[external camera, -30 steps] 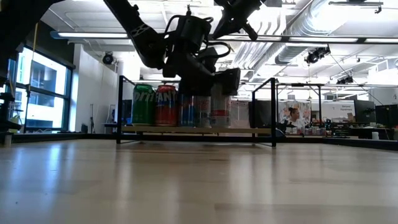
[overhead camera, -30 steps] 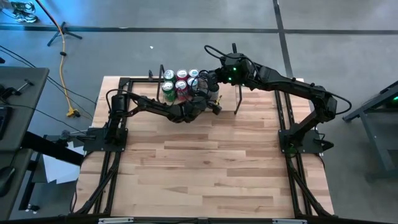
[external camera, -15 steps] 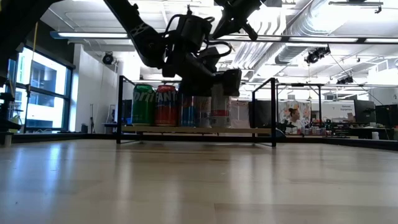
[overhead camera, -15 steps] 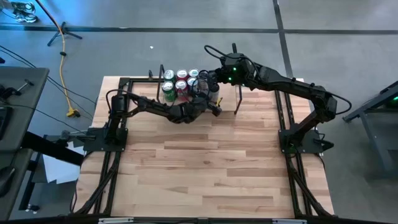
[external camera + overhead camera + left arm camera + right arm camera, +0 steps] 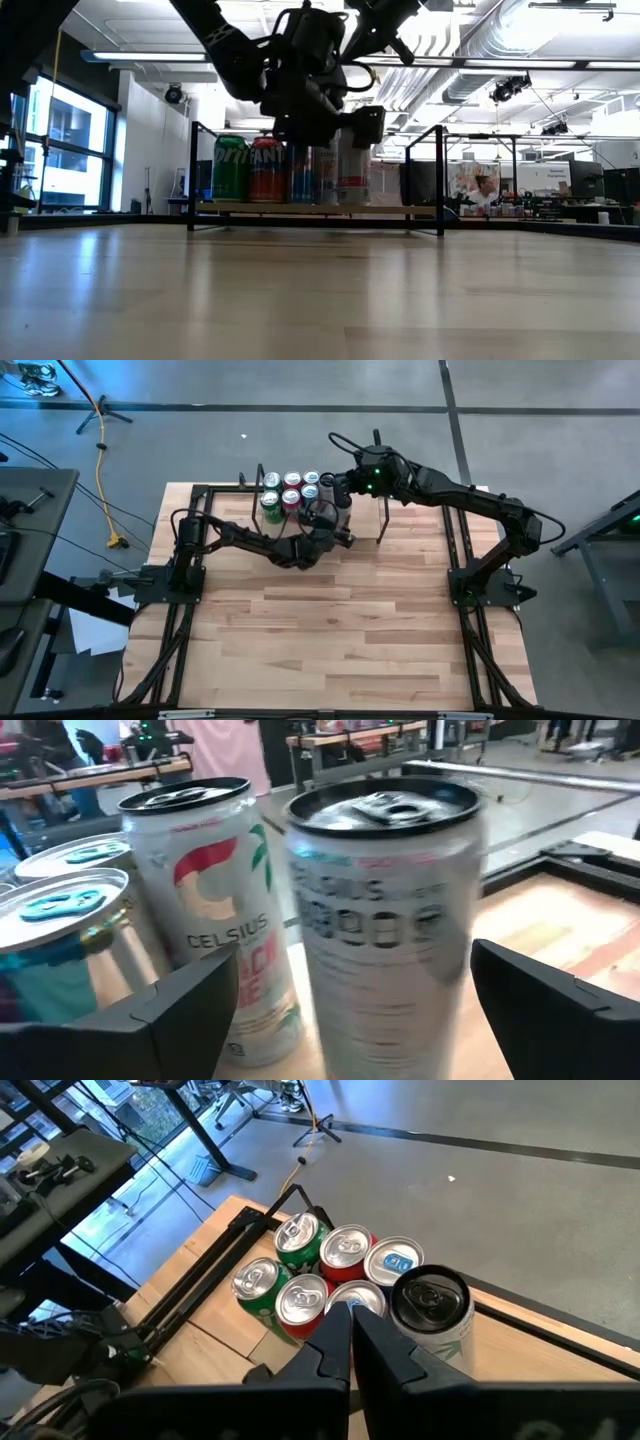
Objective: Place canned beverage on shelf
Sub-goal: Put the white pink soda can on the shelf aligned with the white pink soda can
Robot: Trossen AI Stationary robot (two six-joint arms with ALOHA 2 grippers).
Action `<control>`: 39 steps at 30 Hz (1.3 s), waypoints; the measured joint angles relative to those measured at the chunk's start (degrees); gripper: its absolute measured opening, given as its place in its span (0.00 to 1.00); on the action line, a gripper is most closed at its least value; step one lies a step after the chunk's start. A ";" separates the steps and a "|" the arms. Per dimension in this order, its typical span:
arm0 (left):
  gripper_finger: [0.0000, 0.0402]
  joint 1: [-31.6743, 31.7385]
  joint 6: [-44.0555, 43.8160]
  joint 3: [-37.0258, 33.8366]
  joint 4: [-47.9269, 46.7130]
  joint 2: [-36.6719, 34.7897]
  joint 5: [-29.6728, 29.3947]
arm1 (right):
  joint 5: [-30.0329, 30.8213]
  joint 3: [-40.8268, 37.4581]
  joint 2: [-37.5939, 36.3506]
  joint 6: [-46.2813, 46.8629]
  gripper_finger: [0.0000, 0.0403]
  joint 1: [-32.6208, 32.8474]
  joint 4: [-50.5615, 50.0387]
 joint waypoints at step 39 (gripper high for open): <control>0.87 -26.01 -14.69 -41.36 -2.81 -57.73 18.31 | -0.32 -0.02 -6.07 -8.62 0.00 1.69 -2.72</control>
